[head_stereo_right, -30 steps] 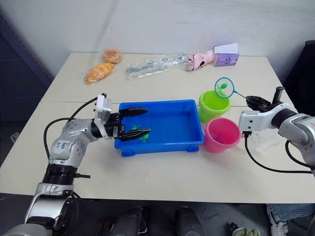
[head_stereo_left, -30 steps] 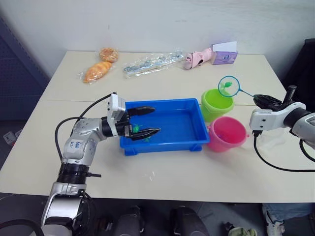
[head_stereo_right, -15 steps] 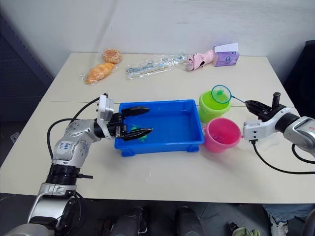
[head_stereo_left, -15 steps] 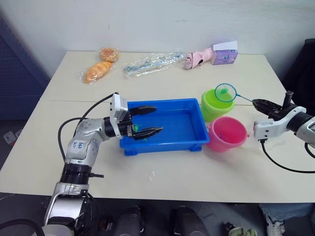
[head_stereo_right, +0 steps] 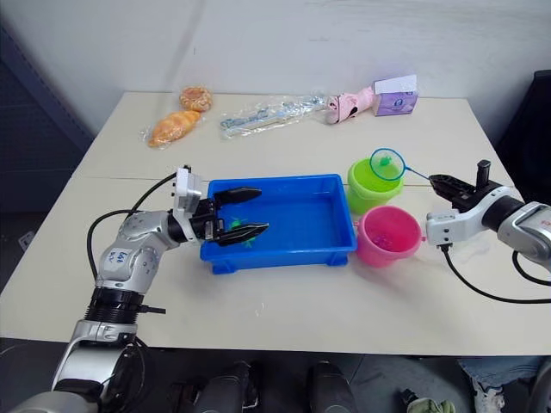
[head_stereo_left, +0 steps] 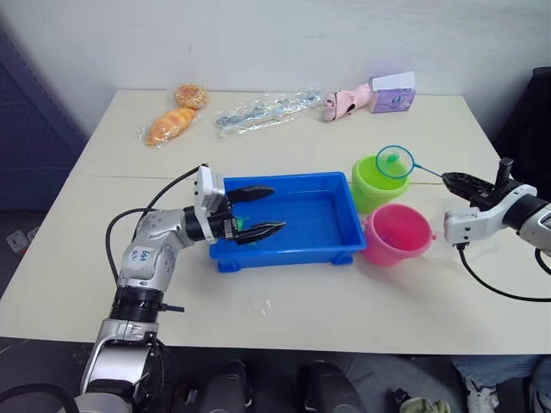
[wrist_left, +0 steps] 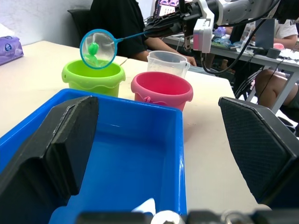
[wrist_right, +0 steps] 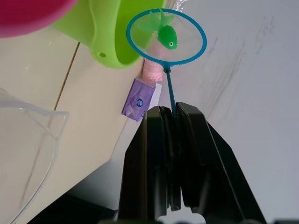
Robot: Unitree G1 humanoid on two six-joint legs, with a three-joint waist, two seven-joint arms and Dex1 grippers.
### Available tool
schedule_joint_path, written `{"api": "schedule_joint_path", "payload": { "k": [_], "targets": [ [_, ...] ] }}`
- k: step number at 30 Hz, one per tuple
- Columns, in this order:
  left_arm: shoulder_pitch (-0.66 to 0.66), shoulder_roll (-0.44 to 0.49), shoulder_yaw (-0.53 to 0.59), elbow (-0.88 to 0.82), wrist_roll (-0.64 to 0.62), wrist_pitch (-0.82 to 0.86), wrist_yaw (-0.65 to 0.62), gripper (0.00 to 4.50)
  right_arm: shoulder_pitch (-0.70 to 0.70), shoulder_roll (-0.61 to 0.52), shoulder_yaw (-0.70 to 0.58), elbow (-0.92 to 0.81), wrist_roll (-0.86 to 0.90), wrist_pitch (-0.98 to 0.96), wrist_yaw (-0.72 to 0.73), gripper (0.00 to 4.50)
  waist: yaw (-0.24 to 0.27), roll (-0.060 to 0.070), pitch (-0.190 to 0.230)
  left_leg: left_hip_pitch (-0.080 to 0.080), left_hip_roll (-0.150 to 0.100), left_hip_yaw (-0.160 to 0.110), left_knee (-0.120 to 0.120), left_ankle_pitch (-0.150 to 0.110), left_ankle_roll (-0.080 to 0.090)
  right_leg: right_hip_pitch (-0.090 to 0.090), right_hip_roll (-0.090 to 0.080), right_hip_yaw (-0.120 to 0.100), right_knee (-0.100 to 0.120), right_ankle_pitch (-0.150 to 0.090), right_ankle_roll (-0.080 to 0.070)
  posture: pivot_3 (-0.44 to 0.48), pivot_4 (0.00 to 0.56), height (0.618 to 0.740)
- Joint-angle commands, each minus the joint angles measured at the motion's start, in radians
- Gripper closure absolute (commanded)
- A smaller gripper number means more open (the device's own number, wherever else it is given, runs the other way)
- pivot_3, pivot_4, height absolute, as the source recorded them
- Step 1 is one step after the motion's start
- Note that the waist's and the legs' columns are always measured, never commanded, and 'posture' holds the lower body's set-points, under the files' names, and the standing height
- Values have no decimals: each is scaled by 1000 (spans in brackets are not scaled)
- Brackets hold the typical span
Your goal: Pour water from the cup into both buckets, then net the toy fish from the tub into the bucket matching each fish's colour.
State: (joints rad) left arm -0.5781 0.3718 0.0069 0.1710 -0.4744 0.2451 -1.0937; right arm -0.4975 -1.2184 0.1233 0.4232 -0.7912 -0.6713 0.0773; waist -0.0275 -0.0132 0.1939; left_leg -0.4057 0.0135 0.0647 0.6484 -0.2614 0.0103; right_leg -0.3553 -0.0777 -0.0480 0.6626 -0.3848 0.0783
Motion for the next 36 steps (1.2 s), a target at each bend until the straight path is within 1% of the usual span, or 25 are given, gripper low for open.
{"api": "schedule_joint_path", "payload": {
  "k": [1,6,7,9,11,13,17,21,24,26,28,30,31,36],
  "targets": [
    [-17,1,1,-9,2,-19,-1,72,-22,-39,-41,1,22,0,-17,4500,0,0,0,0,0,0,0,0,0,0,0,0,0,0,0,0,150,740],
    [-16,0,6,-7,7,-25,7,72,-27,-21,-55,-5,4,21,-79,4500,0,0,0,0,0,0,0,0,0,0,0,0,0,0,0,0,150,740],
    [-13,0,6,-9,7,-25,8,72,5,-6,-19,4,1,20,-38,4500,0,0,0,0,0,0,0,0,0,0,0,0,0,0,0,0,150,740],
    [-12,-2,4,-12,7,-24,10,72,38,6,12,0,-4,3,-24,4500,1,0,0,0,0,0,0,0,0,0,0,0,0,0,0,0,150,740],
    [-12,-5,7,-13,4,-28,12,72,-11,-8,-11,-1,-4,13,-42,4500,1,1,0,0,0,0,0,0,0,0,0,0,0,0,0,0,150,740],
    [-16,-8,10,-11,1,-29,15,72,-45,-17,-20,7,4,16,-49,4500,-1,5,1,0,-1,1,1,0,0,0,-1,1,0,0,0,0,150,740],
    [-18,-14,5,-2,6,-36,13,72,-62,-42,-18,15,3,5,-47,4500,0,5,1,0,0,1,0,1,-1,-1,1,1,1,0,0,0,150,740],
    [-20,-18,5,3,7,-43,15,72,-68,-38,-48,10,23,28,-76,4500,1,5,1,0,0,1,0,1,-1,-1,0,1,1,0,0,0,150,740],
    [-21,-18,6,9,9,-48,16,72,-66,-25,-31,14,1,36,-100,4500,1,5,1,0,0,1,0,1,-1,-1,0,1,1,0,0,0,150,740],
    [-21,-19,7,13,9,-51,21,72,-44,8,29,50,-19,40,-53,4500,0,5,1,0,0,1,0,1,-1,-1,0,1,1,0,0,0,150,740],
    [-22,-20,4,15,11,-54,22,72,-33,14,61,41,-65,22,-76,4500,0,5,1,0,0,1,0,1,-1,0,0,1,1,0,0,0,150,740],
    [-22,-19,4,18,12,-61,21,72,-67,-1,45,27,-70,16,-108,4500,0,6,1,0,0,1,0,1,-1,-1,0,1,1,0,0,0,150,740],
    [-20,-21,5,18,11,-64,23,72,-84,-15,38,25,-78,6,-134,4500,-1,8,1,0,0,2,0,1,-1,-1,0,1,2,0,0,0,150,740],
    [-9,-24,0,6,11,-66,27,72,-119,-46,28,75,-64,-20,-186,4500,0,9,1,0,0,2,0,2,-1,-3,1,2,4,0,0,0,150,740]
  ]
}}
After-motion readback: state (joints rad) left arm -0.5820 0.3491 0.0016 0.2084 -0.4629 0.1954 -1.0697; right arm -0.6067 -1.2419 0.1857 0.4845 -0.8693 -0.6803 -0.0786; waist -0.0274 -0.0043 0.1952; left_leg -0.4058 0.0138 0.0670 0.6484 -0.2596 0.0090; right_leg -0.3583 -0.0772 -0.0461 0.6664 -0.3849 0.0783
